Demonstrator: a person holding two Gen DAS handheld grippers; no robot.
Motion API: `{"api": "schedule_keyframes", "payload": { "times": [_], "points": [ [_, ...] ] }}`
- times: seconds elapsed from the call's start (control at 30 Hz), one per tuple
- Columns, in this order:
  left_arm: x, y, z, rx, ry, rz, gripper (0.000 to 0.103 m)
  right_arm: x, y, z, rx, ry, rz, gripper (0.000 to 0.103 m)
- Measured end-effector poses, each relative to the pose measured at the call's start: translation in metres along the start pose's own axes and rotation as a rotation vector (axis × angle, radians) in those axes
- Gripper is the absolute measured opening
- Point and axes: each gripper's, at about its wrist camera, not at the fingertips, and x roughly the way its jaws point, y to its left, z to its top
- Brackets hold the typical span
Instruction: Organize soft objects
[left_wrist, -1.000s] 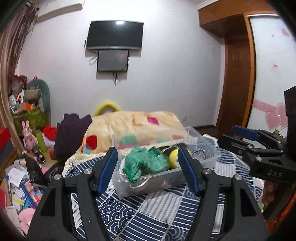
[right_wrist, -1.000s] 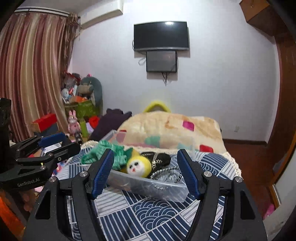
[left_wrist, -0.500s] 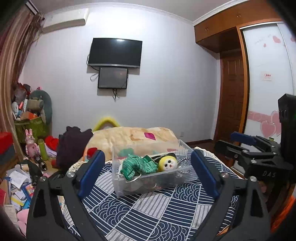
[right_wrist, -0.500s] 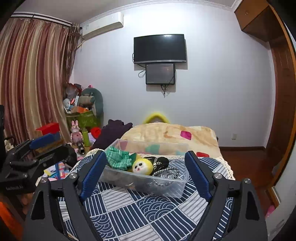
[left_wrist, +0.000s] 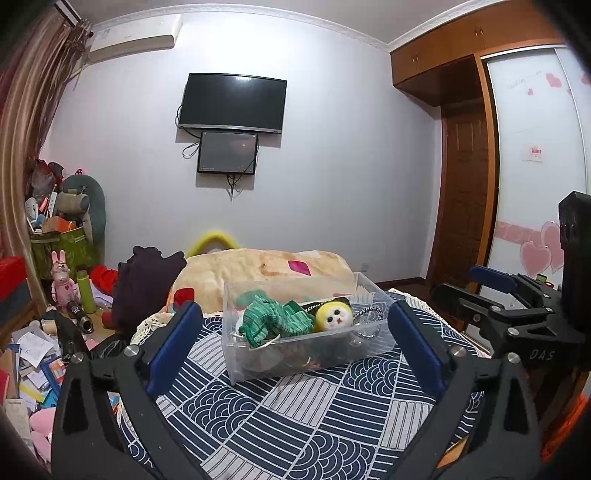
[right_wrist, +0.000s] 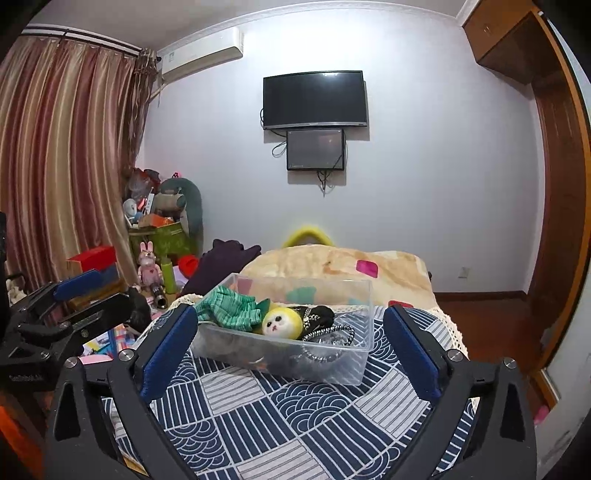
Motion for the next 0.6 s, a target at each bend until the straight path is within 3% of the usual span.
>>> {"api": "schedule_keyframes", "payload": {
  "times": [0.6],
  "points": [
    [0.0012,0.002,-0.0036,-0.009,0.007,-0.004,0.103,-0.0037,-0.0006,-0.0006,0.008,-0.007,-0.001,0.101]
  ]
}}
